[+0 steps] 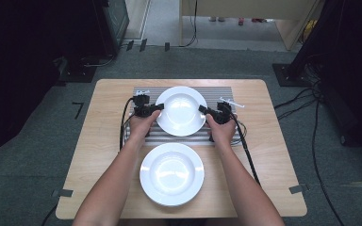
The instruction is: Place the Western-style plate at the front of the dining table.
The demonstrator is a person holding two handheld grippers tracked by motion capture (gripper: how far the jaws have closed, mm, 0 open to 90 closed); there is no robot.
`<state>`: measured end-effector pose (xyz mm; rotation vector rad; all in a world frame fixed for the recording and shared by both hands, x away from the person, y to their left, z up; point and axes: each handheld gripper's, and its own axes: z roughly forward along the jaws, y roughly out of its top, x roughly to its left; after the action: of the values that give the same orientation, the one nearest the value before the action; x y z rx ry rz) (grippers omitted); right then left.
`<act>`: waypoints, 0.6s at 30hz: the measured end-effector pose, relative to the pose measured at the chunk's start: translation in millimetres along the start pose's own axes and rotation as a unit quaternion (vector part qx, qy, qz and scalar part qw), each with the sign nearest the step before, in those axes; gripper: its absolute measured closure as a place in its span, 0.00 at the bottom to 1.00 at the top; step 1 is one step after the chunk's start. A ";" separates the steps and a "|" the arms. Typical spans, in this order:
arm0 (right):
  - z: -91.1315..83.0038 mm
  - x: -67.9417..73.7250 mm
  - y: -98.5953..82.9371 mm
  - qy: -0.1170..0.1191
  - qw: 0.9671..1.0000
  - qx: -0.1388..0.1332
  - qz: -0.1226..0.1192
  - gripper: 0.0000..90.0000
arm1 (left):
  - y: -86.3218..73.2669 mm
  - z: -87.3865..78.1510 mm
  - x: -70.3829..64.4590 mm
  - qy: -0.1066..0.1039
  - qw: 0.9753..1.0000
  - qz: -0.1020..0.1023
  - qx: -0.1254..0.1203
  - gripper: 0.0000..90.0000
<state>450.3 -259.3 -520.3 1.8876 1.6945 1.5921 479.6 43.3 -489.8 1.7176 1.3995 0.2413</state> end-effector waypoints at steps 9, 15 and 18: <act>12.7 -6.2 0.4 -0.012 1.000 0.014 -0.002 0.78 | -4.4 13.2 1.5 0.016 1.000 -0.005 0.008 0.63; 14.8 -5.9 2.3 -0.012 0.999 0.022 -0.025 0.75 | -5.5 13.4 6.1 -0.009 1.000 -0.019 0.010 0.53; 12.7 -5.7 3.6 -0.016 0.999 0.026 -0.035 0.66 | -2.9 5.6 7.6 -0.006 1.000 -0.010 -0.005 0.51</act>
<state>463.2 -258.7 -526.5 1.8442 1.7864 1.4989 483.8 47.0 -498.0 1.6938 1.4036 0.2268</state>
